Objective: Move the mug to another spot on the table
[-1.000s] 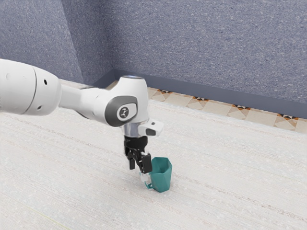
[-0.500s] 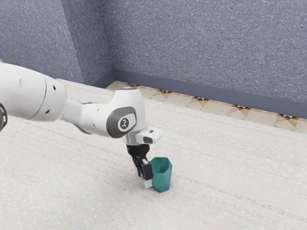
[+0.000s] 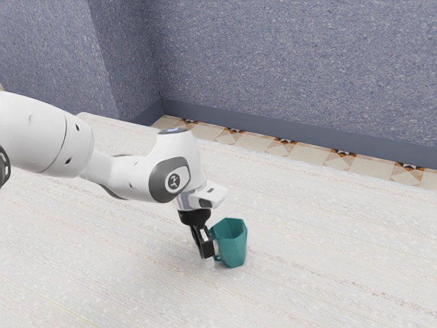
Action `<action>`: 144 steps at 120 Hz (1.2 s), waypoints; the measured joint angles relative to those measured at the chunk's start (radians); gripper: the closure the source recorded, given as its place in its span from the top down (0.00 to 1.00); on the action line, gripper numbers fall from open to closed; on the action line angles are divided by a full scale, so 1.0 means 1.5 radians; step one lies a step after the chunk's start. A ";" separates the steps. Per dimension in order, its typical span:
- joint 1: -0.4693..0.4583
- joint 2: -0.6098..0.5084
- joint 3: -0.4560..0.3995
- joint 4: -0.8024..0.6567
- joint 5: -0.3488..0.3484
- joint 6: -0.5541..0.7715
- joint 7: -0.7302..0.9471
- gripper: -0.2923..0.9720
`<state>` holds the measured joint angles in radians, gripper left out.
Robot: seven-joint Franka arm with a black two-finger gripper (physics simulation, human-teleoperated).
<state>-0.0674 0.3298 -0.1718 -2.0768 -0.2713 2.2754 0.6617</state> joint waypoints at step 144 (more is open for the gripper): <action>-0.002 -0.129 0.159 -0.214 -0.180 0.404 0.032 0.17</action>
<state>-0.0710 0.1364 0.0671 -2.3975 -0.5419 2.8821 0.7095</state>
